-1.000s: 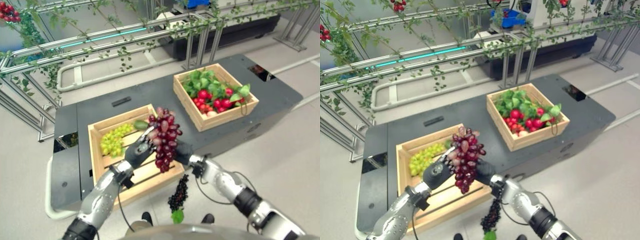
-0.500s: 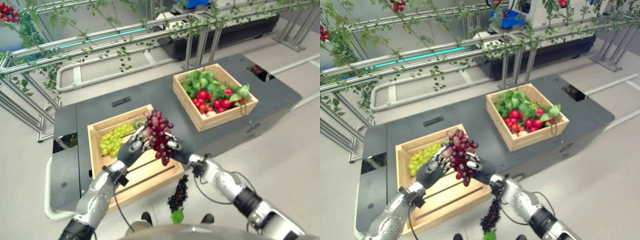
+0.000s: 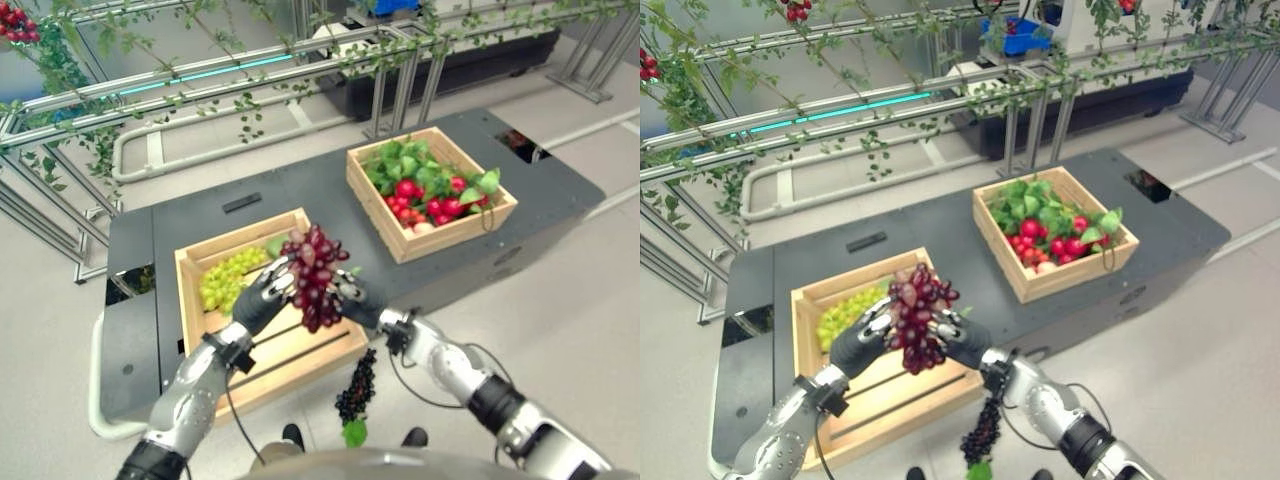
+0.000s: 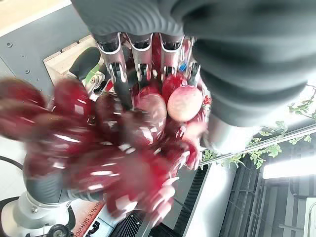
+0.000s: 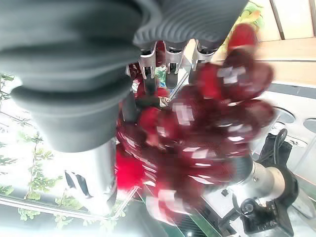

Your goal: Pick up the fruits from the basket on one side to the basket on the other side

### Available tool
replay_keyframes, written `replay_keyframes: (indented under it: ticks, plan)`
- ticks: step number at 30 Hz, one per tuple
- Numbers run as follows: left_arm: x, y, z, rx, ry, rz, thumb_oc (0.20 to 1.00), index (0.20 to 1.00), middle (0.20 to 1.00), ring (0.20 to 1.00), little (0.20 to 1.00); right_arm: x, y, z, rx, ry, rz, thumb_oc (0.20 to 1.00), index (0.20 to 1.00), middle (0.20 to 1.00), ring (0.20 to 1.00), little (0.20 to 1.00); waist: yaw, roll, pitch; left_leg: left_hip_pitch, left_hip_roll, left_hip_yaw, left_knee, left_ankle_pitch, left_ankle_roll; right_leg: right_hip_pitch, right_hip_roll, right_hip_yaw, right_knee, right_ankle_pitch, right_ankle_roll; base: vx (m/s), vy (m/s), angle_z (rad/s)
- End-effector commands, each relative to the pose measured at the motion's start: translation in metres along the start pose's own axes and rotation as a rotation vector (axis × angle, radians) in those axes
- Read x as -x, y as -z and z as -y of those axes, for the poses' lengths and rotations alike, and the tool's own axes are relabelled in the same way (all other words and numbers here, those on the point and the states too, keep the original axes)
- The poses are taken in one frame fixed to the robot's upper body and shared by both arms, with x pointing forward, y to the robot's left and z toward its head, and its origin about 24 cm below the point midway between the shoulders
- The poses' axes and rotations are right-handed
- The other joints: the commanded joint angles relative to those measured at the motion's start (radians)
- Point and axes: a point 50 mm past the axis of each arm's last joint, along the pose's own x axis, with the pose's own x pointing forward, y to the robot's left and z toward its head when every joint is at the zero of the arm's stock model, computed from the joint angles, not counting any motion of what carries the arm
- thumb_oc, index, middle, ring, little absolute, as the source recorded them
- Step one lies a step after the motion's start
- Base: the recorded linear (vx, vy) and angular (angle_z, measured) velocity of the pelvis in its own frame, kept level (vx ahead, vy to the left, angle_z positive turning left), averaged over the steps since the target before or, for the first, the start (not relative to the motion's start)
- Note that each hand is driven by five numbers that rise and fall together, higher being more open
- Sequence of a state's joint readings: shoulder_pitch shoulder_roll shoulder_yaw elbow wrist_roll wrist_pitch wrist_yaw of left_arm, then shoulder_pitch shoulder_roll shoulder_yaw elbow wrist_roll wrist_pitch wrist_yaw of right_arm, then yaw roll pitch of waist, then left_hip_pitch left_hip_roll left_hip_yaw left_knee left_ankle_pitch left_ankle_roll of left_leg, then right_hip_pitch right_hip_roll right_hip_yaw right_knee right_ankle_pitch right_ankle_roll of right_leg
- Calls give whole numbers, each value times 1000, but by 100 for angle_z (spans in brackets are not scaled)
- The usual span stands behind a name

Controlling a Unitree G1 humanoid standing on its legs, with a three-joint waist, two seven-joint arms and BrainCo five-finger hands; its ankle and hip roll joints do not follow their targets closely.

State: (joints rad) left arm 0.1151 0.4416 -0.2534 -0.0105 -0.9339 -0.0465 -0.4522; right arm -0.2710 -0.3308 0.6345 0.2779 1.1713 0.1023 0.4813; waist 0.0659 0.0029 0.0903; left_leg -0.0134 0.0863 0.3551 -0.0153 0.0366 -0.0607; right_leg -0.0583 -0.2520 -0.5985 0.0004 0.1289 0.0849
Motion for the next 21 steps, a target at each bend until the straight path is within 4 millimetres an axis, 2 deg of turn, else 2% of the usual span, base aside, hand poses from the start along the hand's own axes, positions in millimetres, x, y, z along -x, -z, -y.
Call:
replay_keyframes:
  ticks: [1,21]
  plan:
    - [-8,-19,9,-62,95,73,200,200,200,200,200,-21,-35,-32,27,-179,172,1000,1000,1000,1000,1000,17,-31,11,-13,-8,-10,24,-22,-18,40,-33,-48,67,-49,72,0,0,0]
    - [-10,-21,9,-78,88,82,200,200,200,200,200,-19,-31,-29,22,-160,154,1000,1000,1000,1000,1000,12,-35,11,-7,-3,-8,24,-25,-18,40,-25,-41,66,-54,68,0,0,0]
